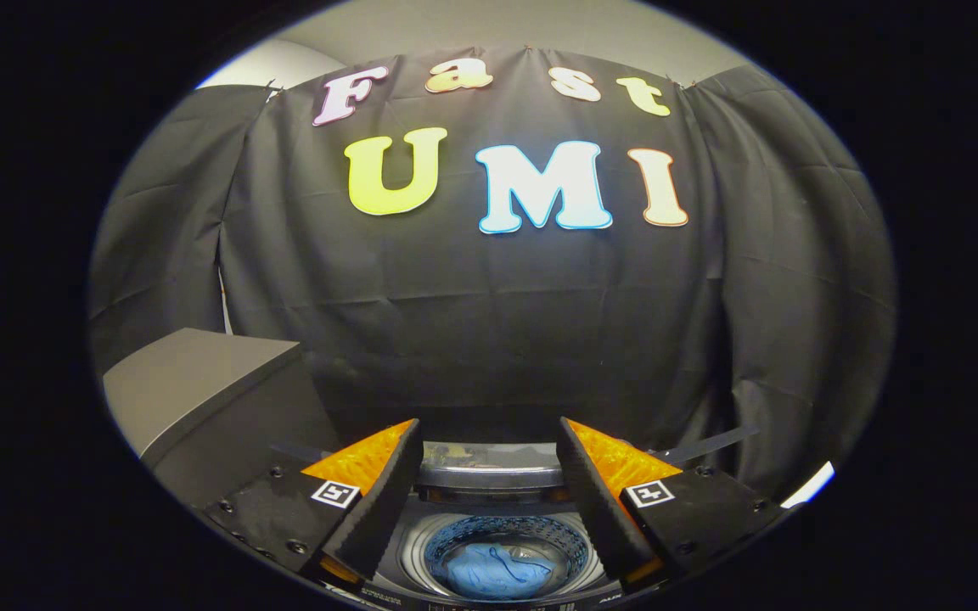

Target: Put the clothes into the washing machine and then close the washing machine lid.

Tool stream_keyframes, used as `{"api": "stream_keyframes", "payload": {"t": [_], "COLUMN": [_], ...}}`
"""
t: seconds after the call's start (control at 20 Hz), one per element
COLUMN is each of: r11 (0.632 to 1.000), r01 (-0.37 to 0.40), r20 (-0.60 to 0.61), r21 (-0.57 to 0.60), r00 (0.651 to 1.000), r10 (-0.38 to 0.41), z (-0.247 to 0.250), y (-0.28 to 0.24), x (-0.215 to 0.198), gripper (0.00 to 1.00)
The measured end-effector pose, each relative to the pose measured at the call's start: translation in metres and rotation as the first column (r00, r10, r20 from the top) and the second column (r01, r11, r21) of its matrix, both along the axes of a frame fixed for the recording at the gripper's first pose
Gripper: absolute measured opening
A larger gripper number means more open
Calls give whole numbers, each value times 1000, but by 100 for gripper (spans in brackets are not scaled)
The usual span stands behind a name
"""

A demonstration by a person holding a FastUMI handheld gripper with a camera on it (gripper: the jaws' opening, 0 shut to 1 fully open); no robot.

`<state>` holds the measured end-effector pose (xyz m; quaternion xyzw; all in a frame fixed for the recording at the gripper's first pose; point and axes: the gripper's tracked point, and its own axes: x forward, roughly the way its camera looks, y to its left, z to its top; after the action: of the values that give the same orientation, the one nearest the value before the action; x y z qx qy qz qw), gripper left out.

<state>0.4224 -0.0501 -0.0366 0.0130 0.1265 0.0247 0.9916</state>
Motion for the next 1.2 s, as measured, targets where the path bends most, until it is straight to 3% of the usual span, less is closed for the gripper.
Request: {"api": "stream_keyframes", "payload": {"t": [0.75,1.2], "r11": [999,998], "r01": [-47,-58], "r20": [-124,-12], "r21": [-12,10], "r00": [991,998], "r10": [45,58], "z": [-66,-13], "y": [22,33], "x": [-73,-119], "gripper": [98,98]}}
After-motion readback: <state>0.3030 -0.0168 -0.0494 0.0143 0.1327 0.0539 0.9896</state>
